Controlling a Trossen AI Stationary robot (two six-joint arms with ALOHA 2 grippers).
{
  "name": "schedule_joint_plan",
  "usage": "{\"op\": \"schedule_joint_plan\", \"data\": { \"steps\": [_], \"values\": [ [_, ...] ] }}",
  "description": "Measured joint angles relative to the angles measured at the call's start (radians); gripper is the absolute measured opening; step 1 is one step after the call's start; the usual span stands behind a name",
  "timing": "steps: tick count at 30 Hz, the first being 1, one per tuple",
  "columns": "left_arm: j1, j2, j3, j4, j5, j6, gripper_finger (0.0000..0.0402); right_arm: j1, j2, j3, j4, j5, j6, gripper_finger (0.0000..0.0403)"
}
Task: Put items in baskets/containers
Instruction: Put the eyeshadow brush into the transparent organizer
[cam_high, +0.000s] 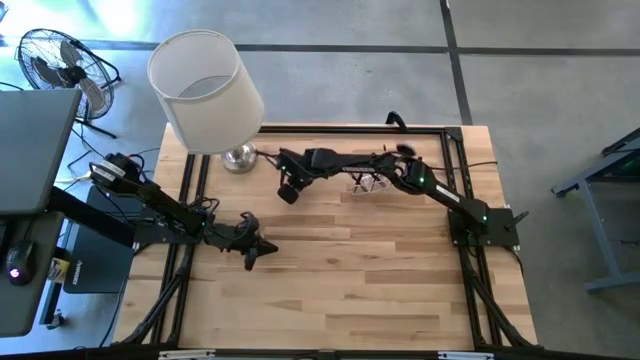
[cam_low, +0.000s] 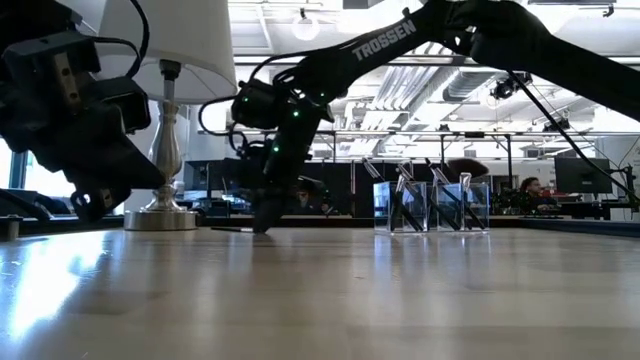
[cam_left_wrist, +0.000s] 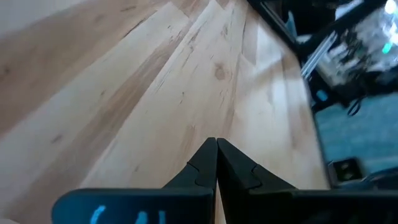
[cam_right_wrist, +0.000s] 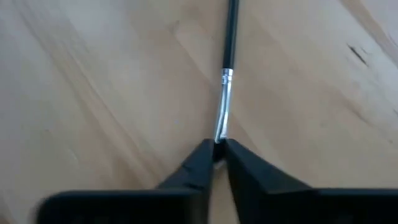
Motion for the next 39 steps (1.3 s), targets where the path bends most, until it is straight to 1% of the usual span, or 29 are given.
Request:
{"op": "schedule_joint_plan", "data": {
  "steps": [1,2,5,6,9,13,18,20,26,32,33,35,36,39],
  "values": [
    [0.0,0.0,0.0,-0.004,0.0,0.038,0.0001,-0.002,0.001,0.0,-0.01,-0.004,-0.006,0.002],
    [0.0,0.0,0.0,-0.006,0.0,0.086,0.0001,-0.001,0.002,0.0,-0.019,-0.004,-0.024,0.0011],
    [0.0,0.0,0.008,-0.015,0.0,0.255,0.0001,0.007,-0.007,0.0,-0.055,0.006,-0.068,0.0017],
    [0.0,0.0,0.015,-0.022,0.0,0.306,0.0001,0.01,-0.013,0.0,-0.07,0.0,-0.087,0.0012],
    [0.0,0.0,0.04,-0.055,-0.005,0.408,0.0001,0.027,-0.042,-0.003,-0.146,-0.024,-0.129,0.0005],
    [0.0,0.0,0.087,-0.163,-0.019,0.433,0.0001,0.065,-0.078,-0.009,-0.287,-0.074,-0.176,0.0002],
    [0.0,0.0,0.155,-0.317,-0.02,0.44,0.0001,0.118,-0.109,-0.012,-0.456,-0.082,-0.228,0.0001],
    [0.0,0.0,0.186,-0.371,-0.024,0.474,0.0001,0.141,-0.119,-0.015,-0.506,-0.078,-0.245,0.0001],
    [0.0,0.0,0.287,-0.515,-0.068,0.581,0.0001,0.205,-0.163,-0.011,-0.567,-0.074,-0.265,0.0],
    [0.0,0.0,0.375,-0.67,-0.089,0.594,0.0001,0.257,-0.231,-0.012,-0.614,-0.07,-0.27,0.0],
    [0.0,0.0,0.385,-0.687,-0.091,0.594,0.0001,0.262,-0.25,-0.028,-0.606,-0.07,-0.27,0.0],
    [0.0,0.0,0.394,-0.692,-0.097,0.594,0.0001,0.267,-0.307,-0.114,-0.564,-0.07,-0.269,0.0],
    [0.0,0.0,0.398,-0.687,-0.107,0.594,0.0001,0.266,-0.347,-0.181,-0.528,-0.071,-0.259,0.0],
    [0.0,0.0,0.399,-0.65,-0.136,0.594,0.0001,0.259,-0.502,-0.445,-0.385,-0.087,-0.198,0.0]
  ]
}}
